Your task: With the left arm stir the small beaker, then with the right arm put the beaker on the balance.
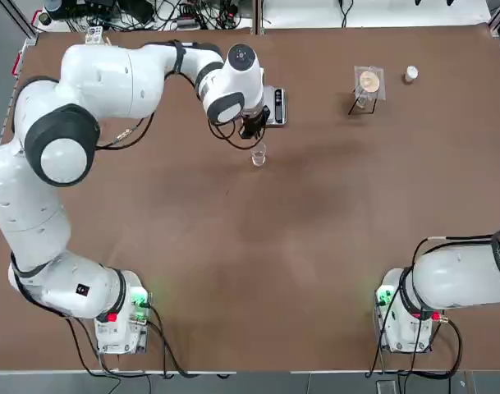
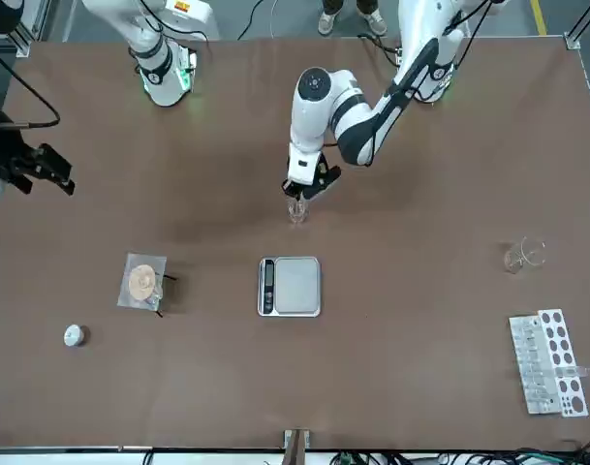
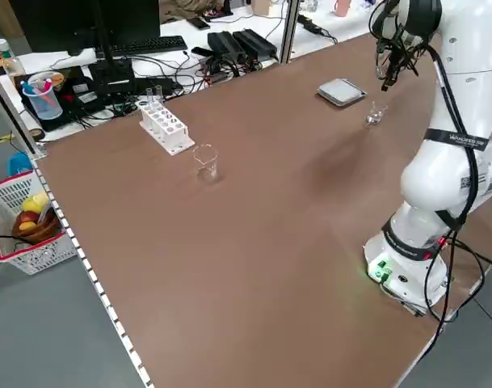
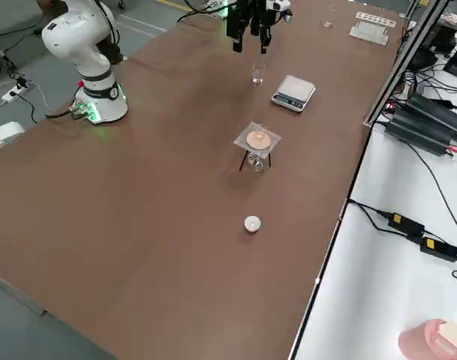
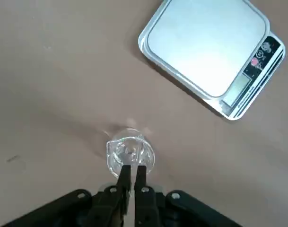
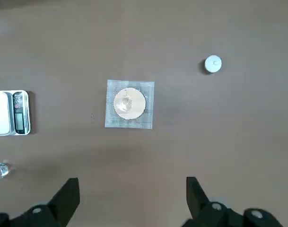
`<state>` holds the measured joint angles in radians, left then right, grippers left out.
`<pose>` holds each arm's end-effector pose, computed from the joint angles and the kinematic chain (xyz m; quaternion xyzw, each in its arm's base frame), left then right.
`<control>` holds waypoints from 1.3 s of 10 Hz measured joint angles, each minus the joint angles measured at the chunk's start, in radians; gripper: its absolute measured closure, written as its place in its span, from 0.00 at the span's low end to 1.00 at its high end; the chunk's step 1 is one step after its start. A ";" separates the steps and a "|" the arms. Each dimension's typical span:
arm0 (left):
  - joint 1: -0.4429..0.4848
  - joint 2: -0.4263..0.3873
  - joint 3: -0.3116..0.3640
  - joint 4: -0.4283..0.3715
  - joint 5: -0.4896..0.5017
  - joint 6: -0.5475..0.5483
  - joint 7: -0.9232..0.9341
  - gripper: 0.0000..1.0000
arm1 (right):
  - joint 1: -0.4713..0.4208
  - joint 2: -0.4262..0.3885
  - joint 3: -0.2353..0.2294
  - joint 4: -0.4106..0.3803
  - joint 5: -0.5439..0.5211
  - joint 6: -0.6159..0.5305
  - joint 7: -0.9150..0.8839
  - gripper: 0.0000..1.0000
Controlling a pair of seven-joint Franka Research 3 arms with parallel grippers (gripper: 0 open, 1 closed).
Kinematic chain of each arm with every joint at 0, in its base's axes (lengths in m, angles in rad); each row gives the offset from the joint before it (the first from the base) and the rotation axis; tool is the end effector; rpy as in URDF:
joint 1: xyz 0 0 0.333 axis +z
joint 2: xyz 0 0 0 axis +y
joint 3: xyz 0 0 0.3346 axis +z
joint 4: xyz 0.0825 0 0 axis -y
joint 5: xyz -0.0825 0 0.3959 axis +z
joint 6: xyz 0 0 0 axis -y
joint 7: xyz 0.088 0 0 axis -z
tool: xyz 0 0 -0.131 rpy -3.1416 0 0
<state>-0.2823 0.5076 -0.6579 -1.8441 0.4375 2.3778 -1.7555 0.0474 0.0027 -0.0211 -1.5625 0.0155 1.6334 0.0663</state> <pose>0.4318 -0.5163 0.2988 0.9518 0.2961 0.0306 0.0743 0.5753 0.0171 0.6274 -0.9992 0.0202 -0.0337 0.0093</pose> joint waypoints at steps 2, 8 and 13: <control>-0.002 0.002 0.000 0.001 0.000 -0.021 -0.003 0.93 | 0.000 0.000 0.000 0.000 0.000 0.000 0.000 0.00; -0.046 0.004 -0.002 0.006 0.000 -0.062 -0.023 0.93 | 0.000 0.000 0.000 0.000 0.000 0.000 0.000 0.00; -0.039 0.007 0.008 0.035 0.000 -0.068 -0.032 0.93 | 0.000 0.000 0.000 0.000 0.000 0.000 0.000 0.00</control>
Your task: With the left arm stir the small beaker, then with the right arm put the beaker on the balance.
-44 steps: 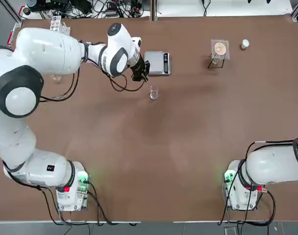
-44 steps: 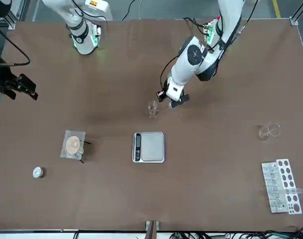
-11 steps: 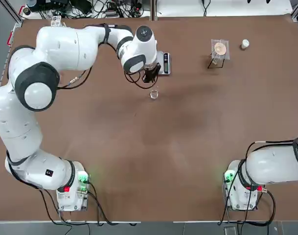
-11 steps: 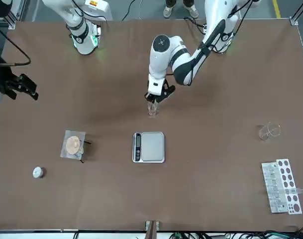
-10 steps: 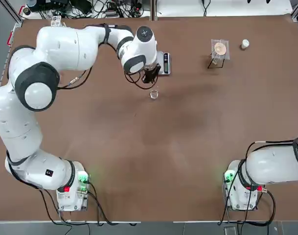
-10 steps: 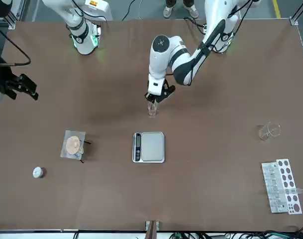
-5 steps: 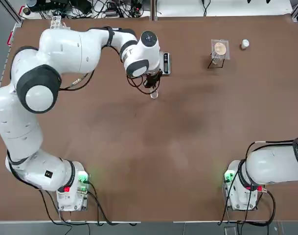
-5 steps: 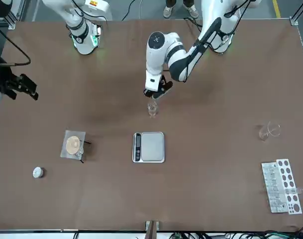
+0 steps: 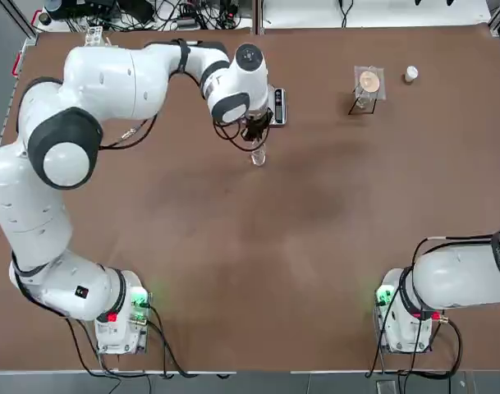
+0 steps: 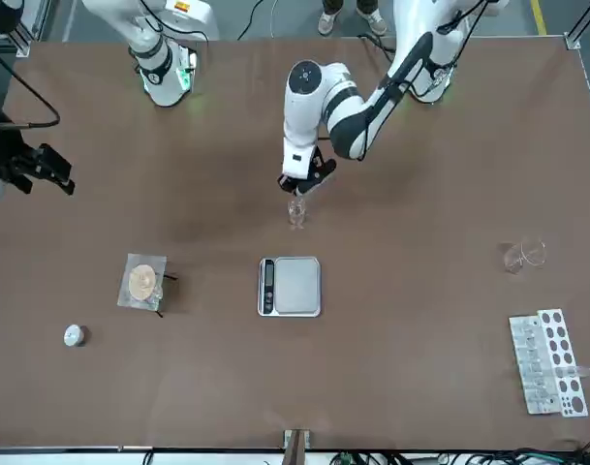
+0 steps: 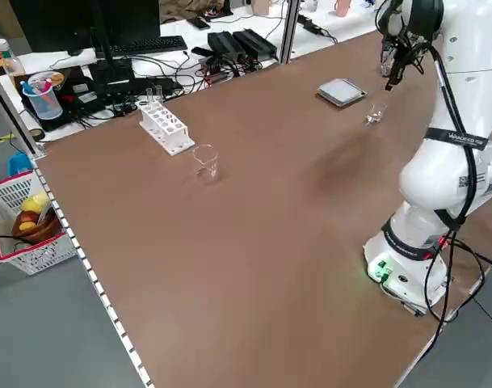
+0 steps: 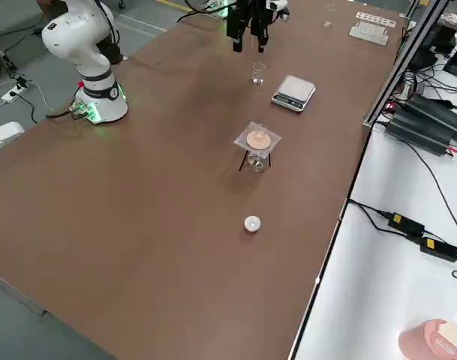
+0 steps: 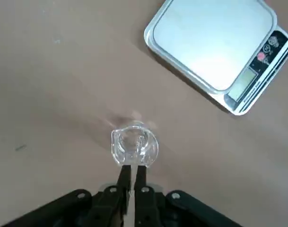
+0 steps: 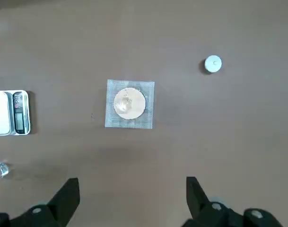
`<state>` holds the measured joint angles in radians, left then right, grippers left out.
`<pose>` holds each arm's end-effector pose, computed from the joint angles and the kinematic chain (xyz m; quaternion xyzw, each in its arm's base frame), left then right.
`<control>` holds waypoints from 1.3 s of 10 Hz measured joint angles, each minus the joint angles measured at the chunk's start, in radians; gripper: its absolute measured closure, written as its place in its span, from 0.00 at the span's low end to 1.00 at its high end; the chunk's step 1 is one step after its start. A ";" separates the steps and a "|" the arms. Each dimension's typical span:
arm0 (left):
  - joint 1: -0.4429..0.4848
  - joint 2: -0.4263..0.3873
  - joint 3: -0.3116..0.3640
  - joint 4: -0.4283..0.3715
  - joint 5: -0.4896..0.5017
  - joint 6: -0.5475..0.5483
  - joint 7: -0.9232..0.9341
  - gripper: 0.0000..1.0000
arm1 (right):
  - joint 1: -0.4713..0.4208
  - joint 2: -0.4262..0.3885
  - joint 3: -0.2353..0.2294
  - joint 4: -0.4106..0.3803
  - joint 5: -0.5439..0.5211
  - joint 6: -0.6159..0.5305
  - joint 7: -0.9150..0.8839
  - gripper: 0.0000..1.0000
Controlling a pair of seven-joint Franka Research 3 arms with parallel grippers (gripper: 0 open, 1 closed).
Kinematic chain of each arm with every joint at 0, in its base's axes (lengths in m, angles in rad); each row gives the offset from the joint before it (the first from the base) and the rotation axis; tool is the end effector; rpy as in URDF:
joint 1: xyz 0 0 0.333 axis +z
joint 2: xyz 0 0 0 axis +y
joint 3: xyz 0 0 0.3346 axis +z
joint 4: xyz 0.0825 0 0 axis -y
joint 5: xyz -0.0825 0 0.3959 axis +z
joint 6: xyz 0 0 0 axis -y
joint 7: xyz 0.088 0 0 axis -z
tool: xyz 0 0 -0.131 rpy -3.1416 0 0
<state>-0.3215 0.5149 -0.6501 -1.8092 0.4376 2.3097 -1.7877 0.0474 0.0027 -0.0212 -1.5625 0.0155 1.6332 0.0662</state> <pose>0.4222 -0.5276 0.3016 0.9513 0.3022 0.0296 0.0531 0.5753 0.0170 0.6274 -0.9992 0.0202 -0.0336 0.0093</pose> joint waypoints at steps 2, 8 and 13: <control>-0.001 0.006 0.000 0.000 0.000 -0.013 0.001 0.93 | 0.000 0.000 0.000 0.000 0.000 0.000 0.000 0.00; -0.008 0.007 -0.002 0.028 0.000 -0.065 0.009 0.93 | 0.000 0.000 0.000 0.000 0.000 0.001 0.000 0.00; -0.004 0.024 0.000 0.051 -0.001 -0.069 -0.020 0.93 | 0.000 0.000 0.000 0.000 0.000 0.001 0.000 0.00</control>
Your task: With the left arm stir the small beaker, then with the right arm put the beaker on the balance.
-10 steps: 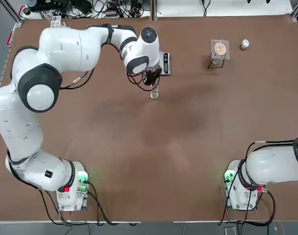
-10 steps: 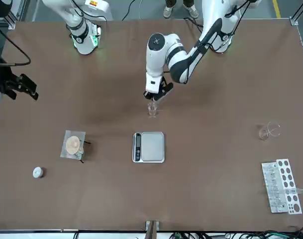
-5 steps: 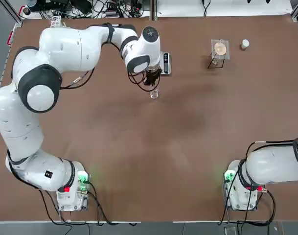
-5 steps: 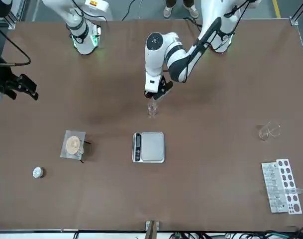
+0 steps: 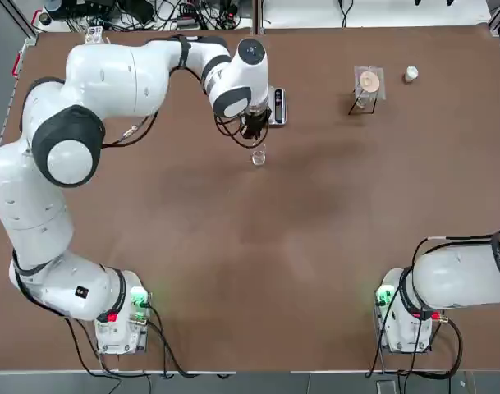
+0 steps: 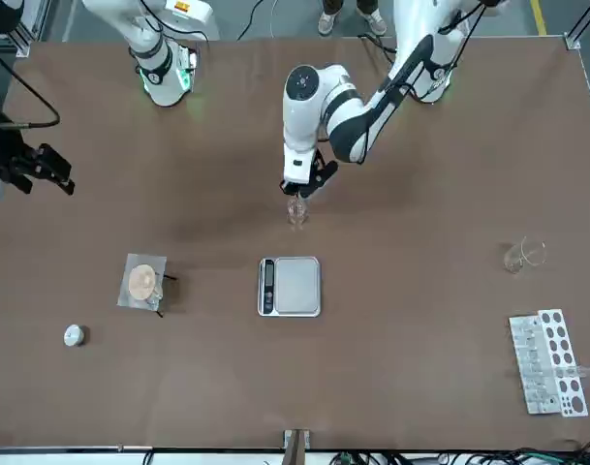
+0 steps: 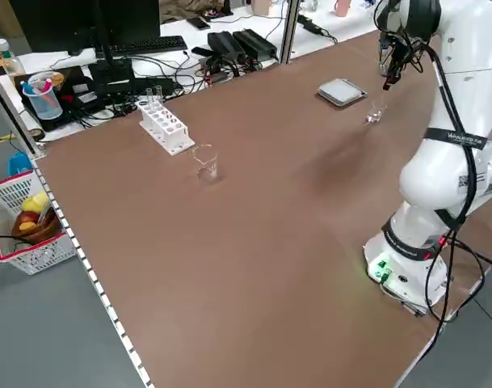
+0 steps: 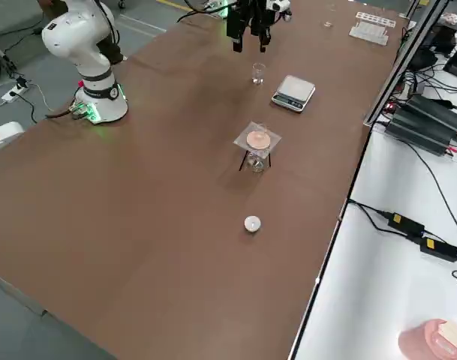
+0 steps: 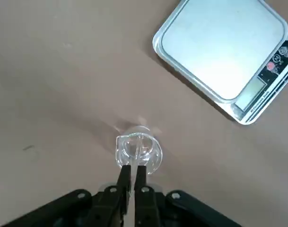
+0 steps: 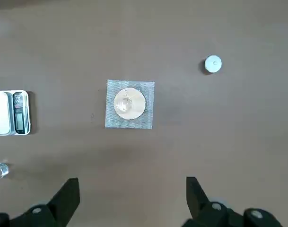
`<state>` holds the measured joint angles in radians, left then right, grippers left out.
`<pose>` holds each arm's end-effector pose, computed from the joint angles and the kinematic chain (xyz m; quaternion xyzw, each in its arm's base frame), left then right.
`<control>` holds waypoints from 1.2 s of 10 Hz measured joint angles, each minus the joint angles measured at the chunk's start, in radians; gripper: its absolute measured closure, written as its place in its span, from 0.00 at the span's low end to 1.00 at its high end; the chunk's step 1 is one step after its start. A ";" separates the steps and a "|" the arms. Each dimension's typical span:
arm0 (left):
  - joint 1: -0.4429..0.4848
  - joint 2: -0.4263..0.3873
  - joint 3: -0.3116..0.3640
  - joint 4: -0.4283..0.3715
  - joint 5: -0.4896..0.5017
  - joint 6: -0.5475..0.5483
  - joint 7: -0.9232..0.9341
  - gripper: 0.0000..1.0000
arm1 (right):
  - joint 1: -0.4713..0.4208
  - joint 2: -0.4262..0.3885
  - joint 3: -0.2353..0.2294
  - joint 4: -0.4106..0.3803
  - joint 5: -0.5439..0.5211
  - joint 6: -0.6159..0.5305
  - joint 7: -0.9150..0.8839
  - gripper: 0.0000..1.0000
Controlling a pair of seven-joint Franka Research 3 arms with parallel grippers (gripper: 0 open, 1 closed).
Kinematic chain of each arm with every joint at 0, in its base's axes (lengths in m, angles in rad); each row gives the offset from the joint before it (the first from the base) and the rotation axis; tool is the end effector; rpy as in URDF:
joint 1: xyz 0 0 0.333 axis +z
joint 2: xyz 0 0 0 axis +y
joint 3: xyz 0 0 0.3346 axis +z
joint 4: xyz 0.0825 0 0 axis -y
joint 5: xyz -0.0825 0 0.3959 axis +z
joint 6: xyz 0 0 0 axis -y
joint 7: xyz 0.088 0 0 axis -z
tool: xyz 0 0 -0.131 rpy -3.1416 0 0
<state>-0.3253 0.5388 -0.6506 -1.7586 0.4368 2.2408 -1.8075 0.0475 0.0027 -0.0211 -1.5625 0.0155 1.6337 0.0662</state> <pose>0.4310 -0.5287 0.3035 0.9469 0.3186 0.0246 0.0346 0.5753 0.0172 0.6274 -0.9992 0.0201 -0.0338 0.0093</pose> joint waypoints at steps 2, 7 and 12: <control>-0.003 0.008 0.000 0.005 0.000 0.000 0.000 0.93 | 0.000 0.000 0.000 0.000 0.000 0.000 0.000 0.00; -0.023 0.013 -0.002 0.007 0.000 -0.010 -0.003 0.93 | 0.000 0.000 0.000 0.000 0.000 0.000 0.000 0.00; -0.022 0.023 0.002 0.026 0.001 -0.017 -0.017 0.93 | 0.000 0.000 0.000 0.000 0.000 0.000 0.000 0.00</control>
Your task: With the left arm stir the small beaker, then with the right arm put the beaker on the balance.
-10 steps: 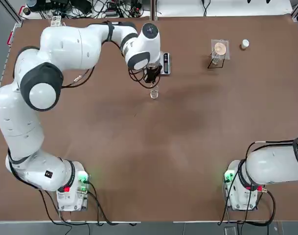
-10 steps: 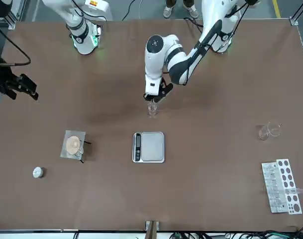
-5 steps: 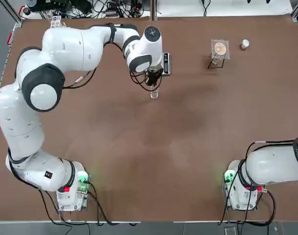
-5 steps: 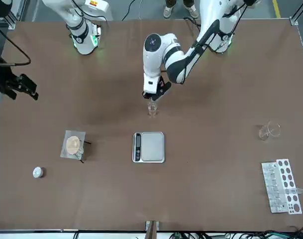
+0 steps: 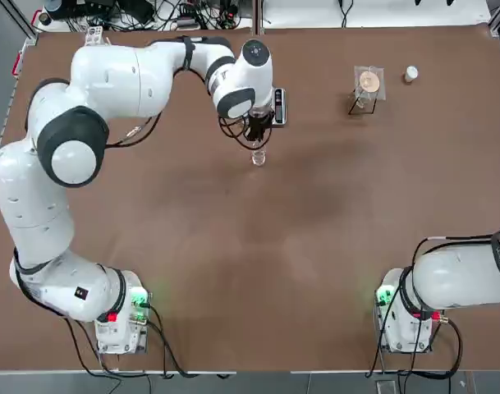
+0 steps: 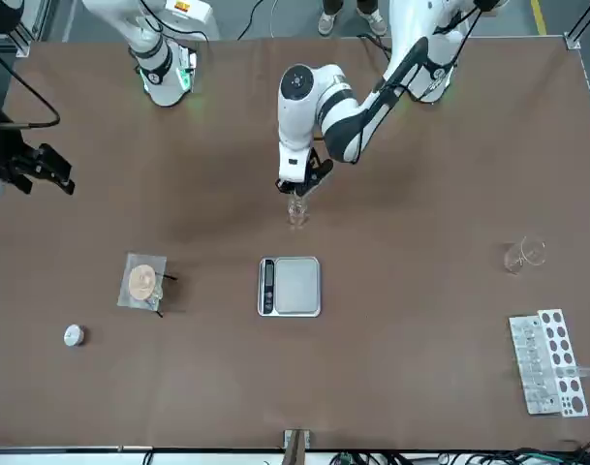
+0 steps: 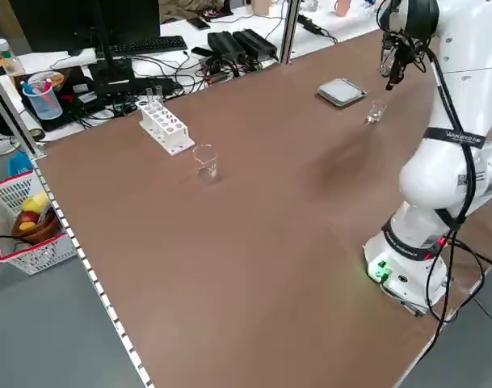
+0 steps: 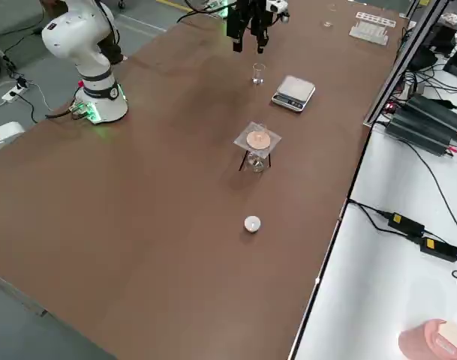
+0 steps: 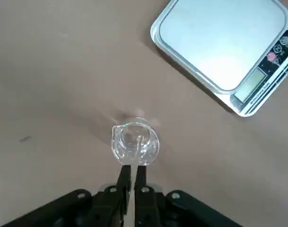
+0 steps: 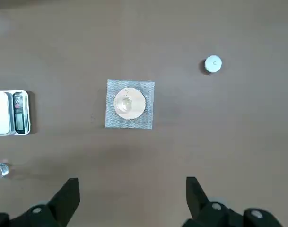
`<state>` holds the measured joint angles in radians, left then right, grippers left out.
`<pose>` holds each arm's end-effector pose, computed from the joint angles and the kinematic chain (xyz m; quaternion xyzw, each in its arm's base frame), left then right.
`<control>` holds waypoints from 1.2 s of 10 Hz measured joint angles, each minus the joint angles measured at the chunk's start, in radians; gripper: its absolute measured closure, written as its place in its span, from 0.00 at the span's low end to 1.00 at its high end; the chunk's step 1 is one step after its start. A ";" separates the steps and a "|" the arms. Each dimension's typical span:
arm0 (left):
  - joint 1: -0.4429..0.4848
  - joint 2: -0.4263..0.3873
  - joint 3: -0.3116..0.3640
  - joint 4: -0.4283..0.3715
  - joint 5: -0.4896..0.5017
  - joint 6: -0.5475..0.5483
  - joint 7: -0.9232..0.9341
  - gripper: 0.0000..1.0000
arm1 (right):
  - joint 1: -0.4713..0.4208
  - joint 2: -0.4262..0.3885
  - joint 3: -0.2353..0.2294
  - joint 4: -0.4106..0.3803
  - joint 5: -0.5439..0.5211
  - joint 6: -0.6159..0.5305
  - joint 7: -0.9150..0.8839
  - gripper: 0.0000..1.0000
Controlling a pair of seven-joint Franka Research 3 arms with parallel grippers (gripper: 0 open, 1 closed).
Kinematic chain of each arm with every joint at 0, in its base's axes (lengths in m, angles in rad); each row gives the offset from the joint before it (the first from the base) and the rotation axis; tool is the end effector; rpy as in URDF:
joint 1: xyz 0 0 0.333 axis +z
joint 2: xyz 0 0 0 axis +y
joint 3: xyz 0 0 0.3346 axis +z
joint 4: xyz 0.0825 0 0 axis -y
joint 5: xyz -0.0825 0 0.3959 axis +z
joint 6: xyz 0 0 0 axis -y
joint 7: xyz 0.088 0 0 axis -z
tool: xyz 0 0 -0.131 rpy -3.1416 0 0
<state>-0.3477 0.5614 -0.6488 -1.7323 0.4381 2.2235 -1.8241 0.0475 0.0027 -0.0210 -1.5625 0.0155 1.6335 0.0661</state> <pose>0.4262 -0.5390 0.2999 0.9465 0.3206 0.0194 0.0307 0.5753 0.0172 0.6274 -0.9992 0.0200 -0.0337 0.0093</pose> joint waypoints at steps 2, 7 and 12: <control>0.005 0.013 0.007 0.001 0.006 0.000 0.000 0.93 | 0.000 0.000 0.000 0.000 0.000 0.000 0.000 0.00; 0.002 0.017 0.005 0.010 0.007 -0.027 0.000 0.93 | 0.000 0.000 0.000 0.000 0.000 0.000 0.000 0.00; -0.006 0.017 0.000 0.041 0.007 -0.056 -0.001 0.93 | 0.000 0.000 0.000 0.000 0.000 0.000 0.000 0.00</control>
<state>-0.3540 0.5782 -0.6483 -1.6910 0.4452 2.1671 -1.8249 0.0476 0.0027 -0.0209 -1.5624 0.0155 1.6335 0.0661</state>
